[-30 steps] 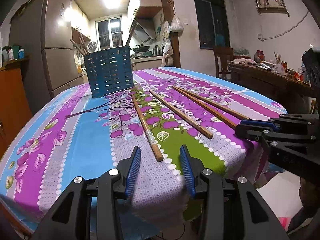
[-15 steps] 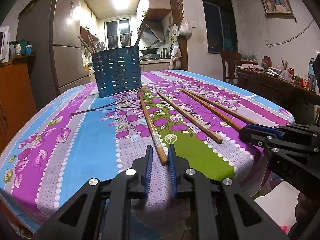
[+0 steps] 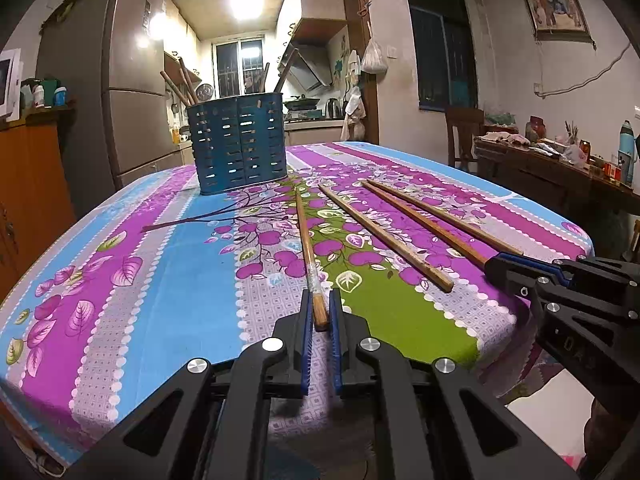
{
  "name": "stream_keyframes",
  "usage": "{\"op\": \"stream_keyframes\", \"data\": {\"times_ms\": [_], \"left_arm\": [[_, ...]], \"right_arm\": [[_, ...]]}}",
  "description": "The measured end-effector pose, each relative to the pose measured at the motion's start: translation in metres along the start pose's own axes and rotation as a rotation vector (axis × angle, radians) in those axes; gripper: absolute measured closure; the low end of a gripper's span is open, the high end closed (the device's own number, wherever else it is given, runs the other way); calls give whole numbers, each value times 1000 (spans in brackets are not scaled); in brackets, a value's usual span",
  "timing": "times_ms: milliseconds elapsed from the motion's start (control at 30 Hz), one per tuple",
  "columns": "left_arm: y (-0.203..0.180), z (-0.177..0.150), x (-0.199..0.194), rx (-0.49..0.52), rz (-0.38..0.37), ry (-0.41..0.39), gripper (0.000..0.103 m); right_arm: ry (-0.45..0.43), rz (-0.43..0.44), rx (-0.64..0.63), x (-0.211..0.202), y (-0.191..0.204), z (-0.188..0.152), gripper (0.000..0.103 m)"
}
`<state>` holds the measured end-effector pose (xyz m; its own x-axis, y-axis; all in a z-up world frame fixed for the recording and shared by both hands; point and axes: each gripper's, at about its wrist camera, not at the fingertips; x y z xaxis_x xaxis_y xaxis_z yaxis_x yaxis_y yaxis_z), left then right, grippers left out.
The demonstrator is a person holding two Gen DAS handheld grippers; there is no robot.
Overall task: Organize utensils
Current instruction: 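Close the right tool on a chopstick while the left tool grasps another chopstick, then carry the left tool's chopstick above the holder while the right tool carries its chopstick there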
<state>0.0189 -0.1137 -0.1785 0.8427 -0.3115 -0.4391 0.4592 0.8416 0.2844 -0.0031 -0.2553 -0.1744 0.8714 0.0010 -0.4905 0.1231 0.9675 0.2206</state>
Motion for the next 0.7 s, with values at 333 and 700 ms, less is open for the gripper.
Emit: {"op": "stream_keyframes", "data": {"times_ms": [333, 700], "left_arm": [[17, 5, -1, -64, -14, 3, 96], [40, 37, -34, -84, 6, -73, 95]], "right_arm": [[-9, -4, -6, -7, 2, 7, 98], [-105, 21, -32, -36, 6, 50, 98]]}}
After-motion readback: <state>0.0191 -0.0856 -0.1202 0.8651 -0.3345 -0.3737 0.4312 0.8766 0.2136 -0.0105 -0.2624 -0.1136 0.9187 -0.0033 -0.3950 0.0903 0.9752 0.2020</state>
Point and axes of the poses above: each gripper's, at about its wrist camera, not at the fingertips, and x roughly the way its jaws point, y to its left, z to its top, and after that the axes turned 13 degrees about x, right-handed
